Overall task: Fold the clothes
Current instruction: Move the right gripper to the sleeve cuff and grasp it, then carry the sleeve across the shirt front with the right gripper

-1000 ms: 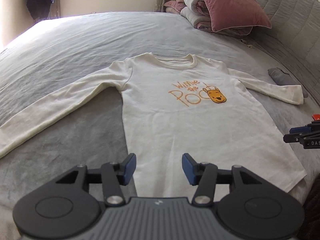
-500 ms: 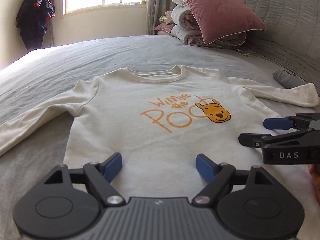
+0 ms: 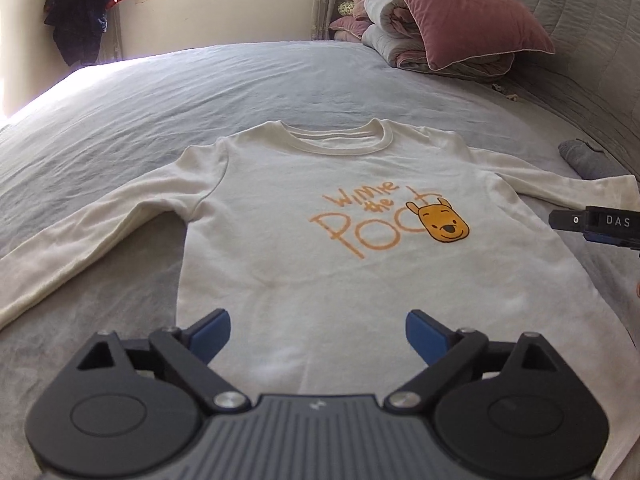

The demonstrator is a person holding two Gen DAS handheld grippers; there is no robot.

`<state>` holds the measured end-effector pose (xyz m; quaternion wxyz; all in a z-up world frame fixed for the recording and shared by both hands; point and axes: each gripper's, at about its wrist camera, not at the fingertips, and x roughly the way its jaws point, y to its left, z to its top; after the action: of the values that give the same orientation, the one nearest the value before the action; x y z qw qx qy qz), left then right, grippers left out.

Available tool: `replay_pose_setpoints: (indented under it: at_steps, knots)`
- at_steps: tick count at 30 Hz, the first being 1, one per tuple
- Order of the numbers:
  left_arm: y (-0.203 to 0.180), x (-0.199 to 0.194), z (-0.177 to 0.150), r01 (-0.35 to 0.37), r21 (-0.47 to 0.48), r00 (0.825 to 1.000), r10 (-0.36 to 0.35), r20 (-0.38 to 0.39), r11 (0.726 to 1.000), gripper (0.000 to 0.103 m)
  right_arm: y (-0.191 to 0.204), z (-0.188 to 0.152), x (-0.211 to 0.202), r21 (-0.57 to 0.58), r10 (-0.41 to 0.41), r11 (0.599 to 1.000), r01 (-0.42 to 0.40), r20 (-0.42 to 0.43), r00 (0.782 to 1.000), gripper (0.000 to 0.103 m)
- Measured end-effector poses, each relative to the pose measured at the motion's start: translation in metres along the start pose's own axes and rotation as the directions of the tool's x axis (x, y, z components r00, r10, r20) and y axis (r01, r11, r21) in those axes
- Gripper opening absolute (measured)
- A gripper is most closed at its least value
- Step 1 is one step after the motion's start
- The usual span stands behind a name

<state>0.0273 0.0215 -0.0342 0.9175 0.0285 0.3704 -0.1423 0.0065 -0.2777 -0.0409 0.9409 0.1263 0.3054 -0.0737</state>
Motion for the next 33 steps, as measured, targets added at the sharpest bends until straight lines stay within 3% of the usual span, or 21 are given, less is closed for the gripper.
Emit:
replay_pose_setpoints:
  at_steps: [5, 9, 13, 16, 18, 20, 23, 27, 33]
  knots:
    - [0.024, 0.006, 0.030, -0.040, -0.113, 0.998, 0.045, 0.038, 0.993, 0.095, -0.065, 0.029, 0.022, 0.206, -0.172, 0.964, 0.168, 0.005, 0.985, 0.081]
    - [0.037, 0.019, 0.040, -0.060, -0.177, 0.998, 0.065, 0.020, 0.982, 0.095, -0.107, 0.035, 0.036, 0.324, -0.350, 0.885, 0.334, -0.011, 0.937, 0.081]
    - [0.038, 0.033, 0.039, -0.075, -0.164, 0.997, 0.073, -0.018, 0.984, 0.095, -0.133, 0.035, 0.052, 0.381, -0.456, 0.820, 0.427, -0.017, 0.890, 0.079]
    - [0.038, 0.041, 0.039, -0.078, -0.154, 0.997, 0.074, -0.032, 0.985, 0.095, -0.137, 0.037, 0.060, 0.355, -0.513, 0.805, 0.475, 0.016, 0.858, 0.060]
    - [0.038, 0.045, 0.038, -0.076, -0.148, 0.997, 0.071, -0.039, 0.986, 0.095, -0.140, 0.037, 0.060, 0.367, -0.503, 0.811, 0.457, 0.037, 0.863, 0.020]
    - [0.038, 0.048, 0.037, -0.077, -0.140, 0.996, 0.071, -0.047, 0.987, 0.095, -0.144, 0.037, 0.059, 0.387, -0.480, 0.819, 0.424, 0.057, 0.875, 0.012]
    - [0.038, 0.050, 0.037, -0.063, -0.142, 0.997, 0.056, -0.053, 0.988, 0.095, -0.138, 0.043, 0.051, 0.409, -0.459, 0.829, 0.382, 0.106, 0.882, 0.010]
    - [0.041, 0.050, 0.038, -0.030, -0.174, 0.999, 0.022, -0.050, 0.984, 0.094, -0.111, 0.057, 0.036, 0.377, -0.383, 0.881, 0.285, 0.215, 0.898, 0.010]
    - [0.049, 0.044, 0.042, 0.041, -0.248, 0.998, -0.049, -0.028, 0.968, 0.091, -0.053, 0.060, 0.016, 0.218, -0.227, 0.962, 0.163, 0.317, 0.921, 0.010]
